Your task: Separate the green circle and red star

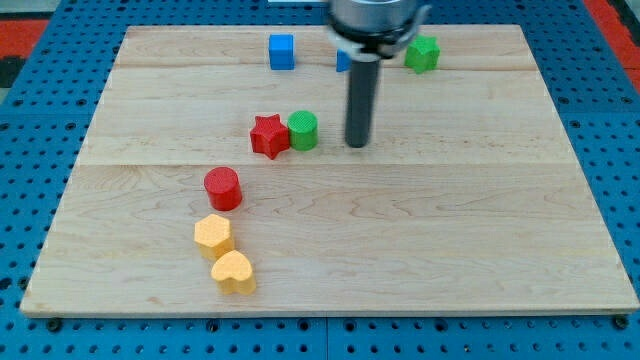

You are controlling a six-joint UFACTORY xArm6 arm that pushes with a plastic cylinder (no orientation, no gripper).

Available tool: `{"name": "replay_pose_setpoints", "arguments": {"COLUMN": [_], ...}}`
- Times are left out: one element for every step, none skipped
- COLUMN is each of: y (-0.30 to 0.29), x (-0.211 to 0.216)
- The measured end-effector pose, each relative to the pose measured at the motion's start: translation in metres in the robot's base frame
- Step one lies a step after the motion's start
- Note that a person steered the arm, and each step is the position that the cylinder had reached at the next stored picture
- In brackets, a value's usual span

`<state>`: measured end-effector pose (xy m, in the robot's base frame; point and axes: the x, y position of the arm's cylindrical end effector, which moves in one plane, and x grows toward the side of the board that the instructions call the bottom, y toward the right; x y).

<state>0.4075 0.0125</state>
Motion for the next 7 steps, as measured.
{"name": "replay_pose_setpoints", "arguments": {"y": [-0.091,-0.158,-0.144,-0.196,-0.228,-0.234,-0.285], "x": [-0.053,-0.086,-0.072,-0.063,-0.063,-0.080,-0.092]}}
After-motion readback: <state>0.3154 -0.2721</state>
